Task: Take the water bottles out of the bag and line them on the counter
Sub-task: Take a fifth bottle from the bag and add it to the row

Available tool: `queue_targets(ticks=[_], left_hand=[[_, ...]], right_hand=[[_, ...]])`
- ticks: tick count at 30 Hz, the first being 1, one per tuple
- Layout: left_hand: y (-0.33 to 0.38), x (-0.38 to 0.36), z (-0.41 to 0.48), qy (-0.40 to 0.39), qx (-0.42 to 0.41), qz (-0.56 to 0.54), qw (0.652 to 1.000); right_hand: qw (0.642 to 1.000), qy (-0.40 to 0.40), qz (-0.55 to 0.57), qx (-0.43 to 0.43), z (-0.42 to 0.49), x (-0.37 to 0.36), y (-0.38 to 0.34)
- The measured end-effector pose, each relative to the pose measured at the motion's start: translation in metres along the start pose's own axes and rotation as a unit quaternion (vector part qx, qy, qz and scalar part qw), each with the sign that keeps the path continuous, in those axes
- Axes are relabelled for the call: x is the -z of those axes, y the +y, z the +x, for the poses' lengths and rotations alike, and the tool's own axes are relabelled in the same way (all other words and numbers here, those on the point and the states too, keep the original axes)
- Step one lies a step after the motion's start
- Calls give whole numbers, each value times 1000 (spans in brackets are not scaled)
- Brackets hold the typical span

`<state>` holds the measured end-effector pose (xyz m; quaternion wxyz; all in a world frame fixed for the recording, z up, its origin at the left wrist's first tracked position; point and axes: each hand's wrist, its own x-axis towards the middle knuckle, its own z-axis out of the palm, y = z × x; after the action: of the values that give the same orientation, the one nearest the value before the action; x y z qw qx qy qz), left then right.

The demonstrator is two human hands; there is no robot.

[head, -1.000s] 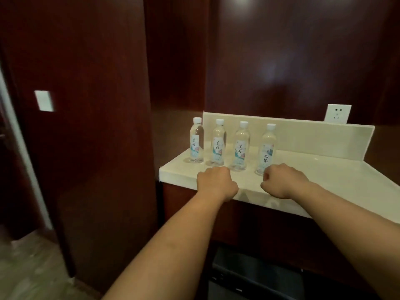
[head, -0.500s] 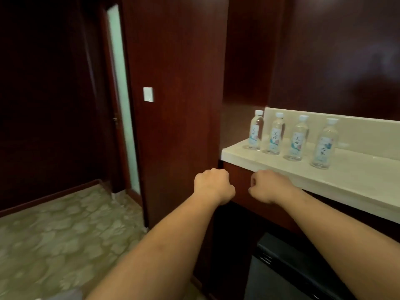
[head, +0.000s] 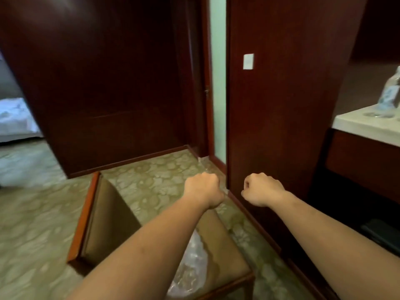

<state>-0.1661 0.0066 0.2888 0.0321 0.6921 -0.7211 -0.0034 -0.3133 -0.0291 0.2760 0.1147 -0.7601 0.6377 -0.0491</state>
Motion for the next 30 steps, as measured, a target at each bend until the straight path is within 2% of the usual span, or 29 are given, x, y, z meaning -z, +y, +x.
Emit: queue_targets(ticks=[5, 10, 16, 24, 30], left_hand=[[-55, -31, -45, -34, 43, 5, 998], [-85, -59, -62, -64, 85, -20, 994], [-101, -97, -58, -85, 128, -52, 987], [-114, -185, -54, -140, 182, -71, 971], [-131, -250, -44, -145, 205, -127, 960]], right_hand=[[997, -34, -24, 58, -17, -47, -62], [993, -71, -52, 83, -13, -73, -87], [981, -125, -73, 130, 11, -103, -97], [964, -191, -87, 165, 34, -188, -83], [961, -227, -20, 159, 47, -252, -76]])
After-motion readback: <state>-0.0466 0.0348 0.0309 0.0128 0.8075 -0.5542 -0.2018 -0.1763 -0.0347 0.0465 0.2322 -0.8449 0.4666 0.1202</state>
